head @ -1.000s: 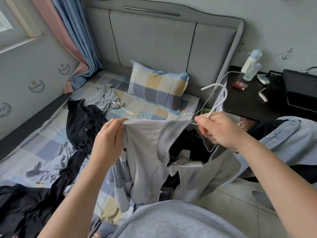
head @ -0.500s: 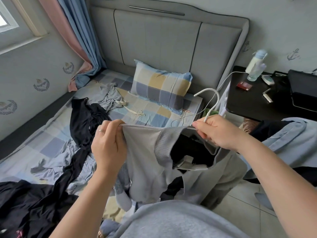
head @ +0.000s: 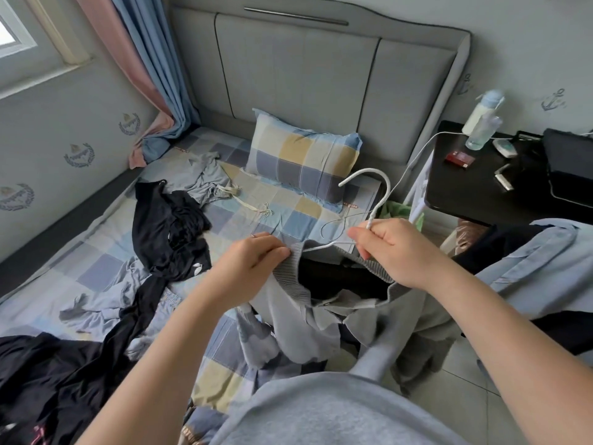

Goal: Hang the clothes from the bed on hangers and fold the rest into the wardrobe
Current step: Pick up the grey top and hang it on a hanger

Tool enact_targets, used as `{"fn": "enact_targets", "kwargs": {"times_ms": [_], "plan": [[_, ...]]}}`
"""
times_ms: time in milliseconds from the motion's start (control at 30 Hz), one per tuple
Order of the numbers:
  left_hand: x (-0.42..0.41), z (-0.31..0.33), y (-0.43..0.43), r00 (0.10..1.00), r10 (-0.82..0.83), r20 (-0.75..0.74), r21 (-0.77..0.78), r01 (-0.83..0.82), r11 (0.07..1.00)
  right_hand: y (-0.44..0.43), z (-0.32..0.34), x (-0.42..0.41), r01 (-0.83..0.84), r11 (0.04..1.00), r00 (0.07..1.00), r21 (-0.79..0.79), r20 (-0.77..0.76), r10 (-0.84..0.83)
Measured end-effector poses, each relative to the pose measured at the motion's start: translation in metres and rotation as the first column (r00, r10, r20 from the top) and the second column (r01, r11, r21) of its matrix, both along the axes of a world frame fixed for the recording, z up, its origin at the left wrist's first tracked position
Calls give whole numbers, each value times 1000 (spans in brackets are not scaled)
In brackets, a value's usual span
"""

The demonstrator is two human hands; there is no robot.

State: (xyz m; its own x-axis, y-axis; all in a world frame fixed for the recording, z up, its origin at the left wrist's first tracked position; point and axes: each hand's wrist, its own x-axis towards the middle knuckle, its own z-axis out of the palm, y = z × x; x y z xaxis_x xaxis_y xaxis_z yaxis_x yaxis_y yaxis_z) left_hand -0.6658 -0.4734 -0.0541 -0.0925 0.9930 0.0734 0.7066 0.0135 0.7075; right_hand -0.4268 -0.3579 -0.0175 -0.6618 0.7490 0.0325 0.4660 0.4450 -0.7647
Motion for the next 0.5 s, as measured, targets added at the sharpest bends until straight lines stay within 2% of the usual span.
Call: {"fn": "enact_targets", "kwargs": {"times_ms": [67, 133, 233, 300, 400, 500], "plan": [[4, 0, 2, 997, 46, 61, 56, -50, 997, 1, 0, 1, 7, 1000, 1000, 8, 26, -7], [7, 1, 2, 995, 81, 61, 123, -89, 988, 3, -1, 2, 25, 1000, 999, 16, 33, -25], [16, 1, 5, 995, 90, -41, 238, -78, 968, 6, -1, 0, 62, 997, 998, 52, 5, -63], [21, 1, 7, 988, 103, -111, 259, -71, 963, 9, 0, -1, 69, 996, 998, 59, -12, -68], [21, 3, 12, 981, 138, -135, 312, -90, 946, 18, 0, 3, 55, 998, 997, -43, -53, -57], [6, 5, 13, 972, 214, -98, 381, -162, 910, 32, -10, 27, 49, 996, 998, -69, -25, -51]]}}
